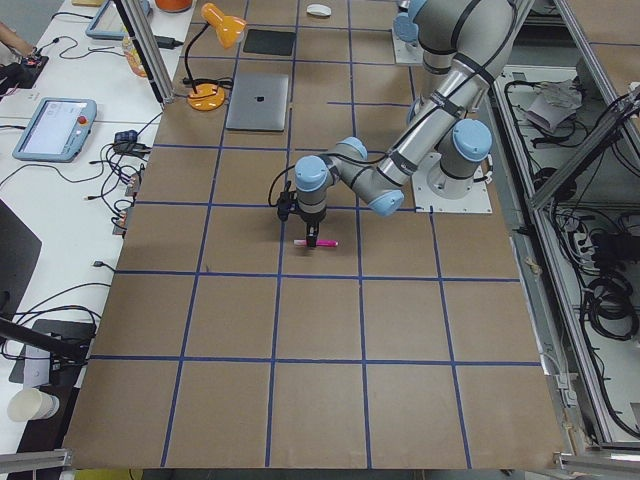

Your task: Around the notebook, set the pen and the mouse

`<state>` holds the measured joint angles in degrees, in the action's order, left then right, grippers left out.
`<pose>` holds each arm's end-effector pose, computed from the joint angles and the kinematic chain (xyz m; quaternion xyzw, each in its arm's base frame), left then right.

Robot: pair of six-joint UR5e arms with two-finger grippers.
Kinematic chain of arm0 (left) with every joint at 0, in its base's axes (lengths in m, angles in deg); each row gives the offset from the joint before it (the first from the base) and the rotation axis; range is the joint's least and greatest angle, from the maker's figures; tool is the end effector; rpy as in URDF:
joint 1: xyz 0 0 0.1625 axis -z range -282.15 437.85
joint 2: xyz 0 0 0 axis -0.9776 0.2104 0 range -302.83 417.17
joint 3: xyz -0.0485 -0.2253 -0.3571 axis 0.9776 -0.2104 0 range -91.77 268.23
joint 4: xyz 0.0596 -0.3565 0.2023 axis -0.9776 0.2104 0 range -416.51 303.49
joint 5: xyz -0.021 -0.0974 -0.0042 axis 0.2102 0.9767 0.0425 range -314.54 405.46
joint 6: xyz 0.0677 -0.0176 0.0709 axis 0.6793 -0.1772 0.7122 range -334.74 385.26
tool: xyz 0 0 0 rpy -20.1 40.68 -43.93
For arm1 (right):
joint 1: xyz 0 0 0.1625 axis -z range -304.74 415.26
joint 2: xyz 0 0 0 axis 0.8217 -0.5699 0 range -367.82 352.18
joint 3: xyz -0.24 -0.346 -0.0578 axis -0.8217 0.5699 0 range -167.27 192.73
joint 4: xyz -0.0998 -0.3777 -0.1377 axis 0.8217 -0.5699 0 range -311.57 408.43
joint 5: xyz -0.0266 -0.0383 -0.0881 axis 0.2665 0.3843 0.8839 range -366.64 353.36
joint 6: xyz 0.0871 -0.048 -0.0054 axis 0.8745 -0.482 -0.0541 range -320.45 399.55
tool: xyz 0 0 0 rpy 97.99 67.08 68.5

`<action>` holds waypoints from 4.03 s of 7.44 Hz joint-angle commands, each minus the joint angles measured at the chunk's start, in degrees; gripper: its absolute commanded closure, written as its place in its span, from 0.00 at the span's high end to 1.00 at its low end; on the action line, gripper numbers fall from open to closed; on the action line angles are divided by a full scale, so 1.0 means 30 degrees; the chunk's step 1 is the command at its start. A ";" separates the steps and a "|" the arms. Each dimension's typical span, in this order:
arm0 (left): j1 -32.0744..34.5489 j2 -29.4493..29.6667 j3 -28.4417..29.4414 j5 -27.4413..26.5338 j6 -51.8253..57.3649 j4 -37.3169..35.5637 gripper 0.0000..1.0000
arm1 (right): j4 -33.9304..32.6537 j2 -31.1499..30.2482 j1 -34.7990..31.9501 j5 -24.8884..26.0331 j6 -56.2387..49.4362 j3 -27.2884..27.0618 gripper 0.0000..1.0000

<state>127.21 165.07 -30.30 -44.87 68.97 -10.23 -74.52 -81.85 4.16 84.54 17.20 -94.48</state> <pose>0.2223 -0.4627 0.1786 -0.0268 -0.9994 -0.0194 0.0137 -0.2399 -0.5060 0.2565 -0.1439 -0.9895 -0.0069 0.0079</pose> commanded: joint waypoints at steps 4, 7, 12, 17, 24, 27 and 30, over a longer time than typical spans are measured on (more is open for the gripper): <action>-0.0340 0.0479 0.0223 -0.0005 -0.0242 -0.0160 0.00 | -0.0764 0.1119 0.0010 0.0133 0.0040 -0.1208 1.00; -0.0282 0.0014 0.0165 -0.0063 -0.1407 0.0188 0.00 | -0.0910 0.1732 0.0010 0.0690 -0.0137 -0.1415 1.00; 0.6873 -0.3385 0.0223 0.0171 -1.6733 0.5084 0.00 | -0.1058 0.2116 -0.0165 0.1393 -0.0196 -0.1444 1.00; 1.7520 -0.2338 0.2273 0.0288 -3.7814 0.4236 0.00 | -0.0911 0.2175 -0.0165 0.1451 -0.0226 -0.1444 0.72; 2.2101 0.2092 0.2713 0.0288 -4.8465 -0.1009 0.10 | -0.0969 0.1444 -0.1299 0.1892 -0.0284 -0.0890 0.43; 2.1433 0.0748 0.3237 0.0229 -4.5150 -0.0661 1.00 | -0.0592 0.1763 -0.4989 0.1833 0.0999 0.1273 0.46; 1.9942 -0.1883 0.4755 0.1479 -3.6120 0.3978 1.00 | 0.0232 0.4009 -0.7363 0.0984 0.2667 0.4870 0.46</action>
<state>189.46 163.28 -18.64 -43.10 -54.37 -5.18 -74.38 -73.50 -14.55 88.14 23.02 -84.94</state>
